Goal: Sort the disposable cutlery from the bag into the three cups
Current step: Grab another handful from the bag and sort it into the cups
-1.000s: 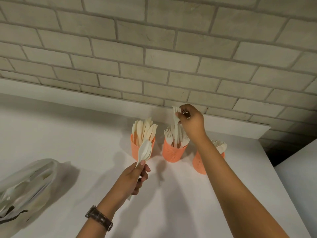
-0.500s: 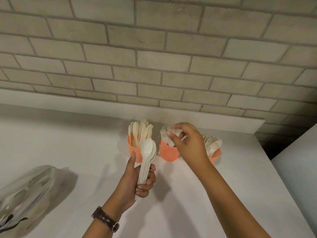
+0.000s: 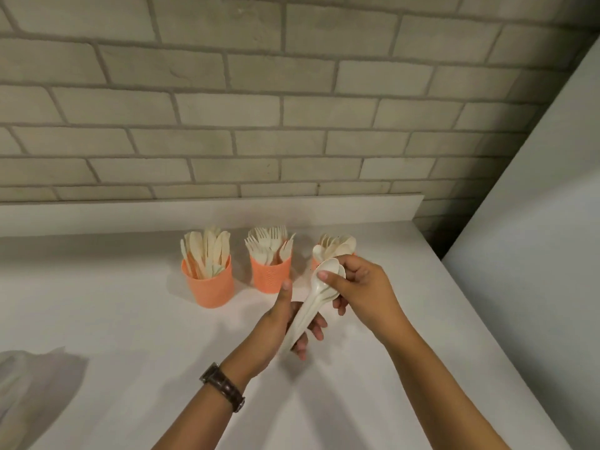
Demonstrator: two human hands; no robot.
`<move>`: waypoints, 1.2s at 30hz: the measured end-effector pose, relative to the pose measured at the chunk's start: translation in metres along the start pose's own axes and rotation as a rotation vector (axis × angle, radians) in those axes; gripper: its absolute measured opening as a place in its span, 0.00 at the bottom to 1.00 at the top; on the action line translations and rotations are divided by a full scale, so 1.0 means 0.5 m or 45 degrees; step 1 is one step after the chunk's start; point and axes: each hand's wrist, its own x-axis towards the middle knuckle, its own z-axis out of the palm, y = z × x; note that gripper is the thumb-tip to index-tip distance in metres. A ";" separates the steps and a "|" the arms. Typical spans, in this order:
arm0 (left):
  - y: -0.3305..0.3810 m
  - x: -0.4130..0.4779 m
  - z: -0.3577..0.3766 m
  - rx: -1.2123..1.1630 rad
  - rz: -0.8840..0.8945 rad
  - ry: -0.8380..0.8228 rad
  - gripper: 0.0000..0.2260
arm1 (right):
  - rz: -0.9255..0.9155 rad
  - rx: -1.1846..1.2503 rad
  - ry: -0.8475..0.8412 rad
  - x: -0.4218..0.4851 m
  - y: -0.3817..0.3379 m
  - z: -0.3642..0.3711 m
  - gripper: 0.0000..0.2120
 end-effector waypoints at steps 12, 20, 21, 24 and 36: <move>-0.025 -0.005 -0.085 -0.163 0.093 0.476 0.25 | -0.373 -0.418 0.447 0.166 0.048 -0.113 0.03; -0.072 -0.122 -0.128 -0.193 0.058 0.674 0.24 | -0.151 -0.879 0.347 0.145 0.127 -0.066 0.34; -0.076 -0.143 -0.139 -0.174 0.056 0.720 0.24 | -0.194 -0.859 0.403 0.123 0.117 -0.061 0.33; -0.092 -0.225 -0.180 -0.095 0.092 0.864 0.23 | -0.353 -0.711 0.374 0.056 0.086 -0.010 0.25; -0.158 -0.515 -0.453 0.373 -0.072 1.295 0.07 | -0.245 -0.205 -0.348 -0.066 0.054 0.423 0.08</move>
